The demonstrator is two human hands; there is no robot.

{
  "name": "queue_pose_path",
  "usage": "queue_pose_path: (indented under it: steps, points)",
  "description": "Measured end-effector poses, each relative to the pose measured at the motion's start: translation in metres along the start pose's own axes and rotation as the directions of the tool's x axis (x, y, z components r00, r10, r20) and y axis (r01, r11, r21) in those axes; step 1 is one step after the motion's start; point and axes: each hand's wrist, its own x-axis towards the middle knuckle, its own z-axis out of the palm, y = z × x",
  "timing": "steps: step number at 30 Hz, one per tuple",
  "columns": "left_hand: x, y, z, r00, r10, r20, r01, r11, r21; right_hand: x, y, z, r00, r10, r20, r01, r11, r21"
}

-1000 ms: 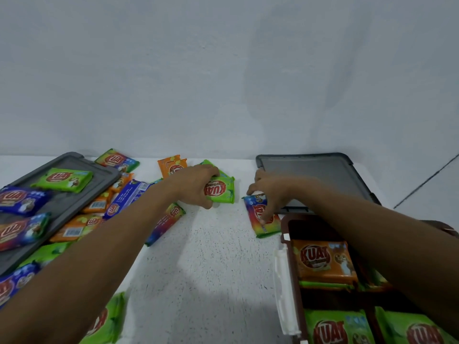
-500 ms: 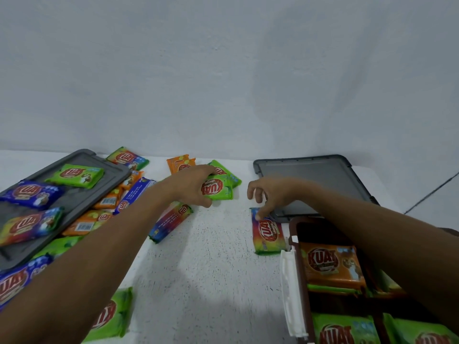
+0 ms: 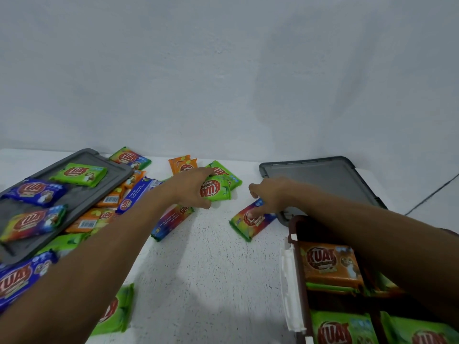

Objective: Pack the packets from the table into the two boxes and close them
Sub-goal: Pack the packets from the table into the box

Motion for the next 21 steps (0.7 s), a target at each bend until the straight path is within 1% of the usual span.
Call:
queue_pose_path:
  steps: [2,3,4,6,7,8,10,12,15,17,19,21]
  points:
    - [-0.002,-0.001,0.0,0.999,-0.033,0.015,0.034,0.999,-0.032,0.0,0.004,-0.002,0.998,-0.066,0.021,0.063,0.988,0.143]
    - [-0.003,-0.001,-0.001,0.999,-0.045,0.023,0.046,0.996,-0.083,0.001,0.004,-0.002,0.992,-0.118,0.042,0.11,0.983,0.145]
    - [-0.004,-0.003,-0.001,0.999,-0.05,0.022,0.053,0.985,-0.163,0.002,0.003,-0.002,0.984,-0.165,0.065,0.159,0.984,0.082]
    - [-0.006,-0.007,-0.002,0.997,-0.079,-0.014,0.069,0.93,-0.361,0.004,-0.003,-0.001,0.972,-0.224,0.074,0.228,0.971,-0.064]
    - [-0.008,-0.008,-0.003,0.994,-0.099,-0.037,0.072,0.895,-0.441,0.006,-0.006,-0.001,0.97,-0.235,0.061,0.24,0.966,-0.091]
    - [-0.01,-0.009,-0.004,0.992,-0.118,-0.044,0.08,0.86,-0.504,0.007,-0.007,-0.001,0.972,-0.232,0.041,0.235,0.969,-0.078]
    - [-0.013,-0.009,-0.008,0.987,-0.157,-0.038,0.103,0.793,-0.6,0.006,-0.008,-0.002,0.982,-0.189,-0.028,0.19,0.979,0.069]
    - [-0.016,-0.005,-0.011,0.975,-0.211,-0.07,0.106,0.719,-0.686,0.003,-0.005,-0.001,0.98,-0.157,-0.121,0.182,0.956,0.232]
    - [-0.022,0.006,-0.019,0.956,-0.266,-0.121,0.068,0.604,-0.794,-0.009,0.002,-0.008,0.967,-0.098,-0.237,0.177,0.923,0.341]
    - [-0.024,0.014,-0.023,0.955,-0.273,-0.12,0.045,0.529,-0.847,-0.021,0.01,-0.015,0.962,-0.042,-0.269,0.156,0.895,0.417]
    - [-0.024,0.02,-0.026,0.944,-0.308,-0.122,0.043,0.481,-0.876,-0.033,0.024,-0.021,0.958,0.026,-0.284,0.13,0.849,0.513]
    - [-0.025,0.033,-0.031,0.93,-0.336,-0.149,0.033,0.479,-0.877,-0.055,0.038,-0.024,0.955,0.12,-0.27,0.086,0.762,0.642]
